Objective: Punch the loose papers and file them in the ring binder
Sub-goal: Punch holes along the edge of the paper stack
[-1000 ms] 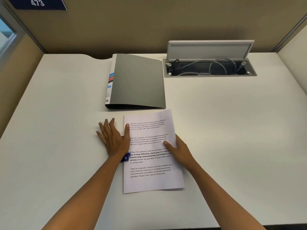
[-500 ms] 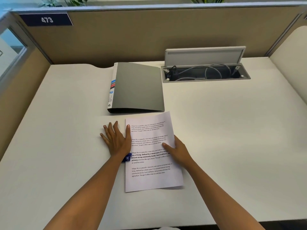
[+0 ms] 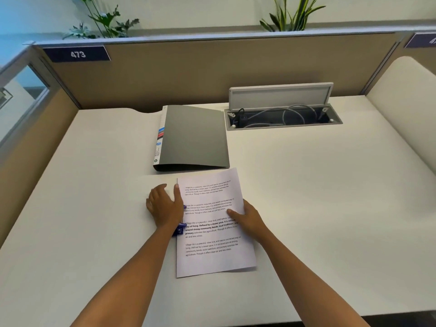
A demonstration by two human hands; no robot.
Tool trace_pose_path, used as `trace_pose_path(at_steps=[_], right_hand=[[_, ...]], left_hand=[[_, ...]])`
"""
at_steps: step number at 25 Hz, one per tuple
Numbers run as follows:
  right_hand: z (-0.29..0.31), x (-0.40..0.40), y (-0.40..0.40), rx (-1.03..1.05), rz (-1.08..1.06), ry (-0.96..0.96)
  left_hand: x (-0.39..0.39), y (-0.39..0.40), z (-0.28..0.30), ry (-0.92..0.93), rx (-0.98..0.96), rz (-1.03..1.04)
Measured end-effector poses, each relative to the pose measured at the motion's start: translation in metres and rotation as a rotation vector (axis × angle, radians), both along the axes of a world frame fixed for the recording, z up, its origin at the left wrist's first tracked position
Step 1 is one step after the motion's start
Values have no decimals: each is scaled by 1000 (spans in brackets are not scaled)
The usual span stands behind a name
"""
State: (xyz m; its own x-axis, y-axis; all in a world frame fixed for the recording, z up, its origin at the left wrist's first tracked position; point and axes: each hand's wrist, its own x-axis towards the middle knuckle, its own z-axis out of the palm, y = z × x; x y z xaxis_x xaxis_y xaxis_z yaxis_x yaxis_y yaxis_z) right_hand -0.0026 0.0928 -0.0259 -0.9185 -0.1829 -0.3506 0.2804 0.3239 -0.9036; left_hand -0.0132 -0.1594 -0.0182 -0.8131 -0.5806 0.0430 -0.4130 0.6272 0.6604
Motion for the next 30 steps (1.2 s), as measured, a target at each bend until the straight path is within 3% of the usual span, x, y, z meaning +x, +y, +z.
trace_pose_path(at_steps=[3,8,12,18,30], right_hand=[[0,0,0,5,9,7],[-1,-1,1,3,17,16],[1,-1,1,1,19,19],[-1,-1,2,2,23,16],[-2,-1,4,-1,45,44]], left_hand=[[23,0,-2,26,127,73],[52,2,-3,-8,221,-1],[60,2,4,-91,177,-18],[66,1,20,-98,315,100],[55,-29,34,-142,274,175]])
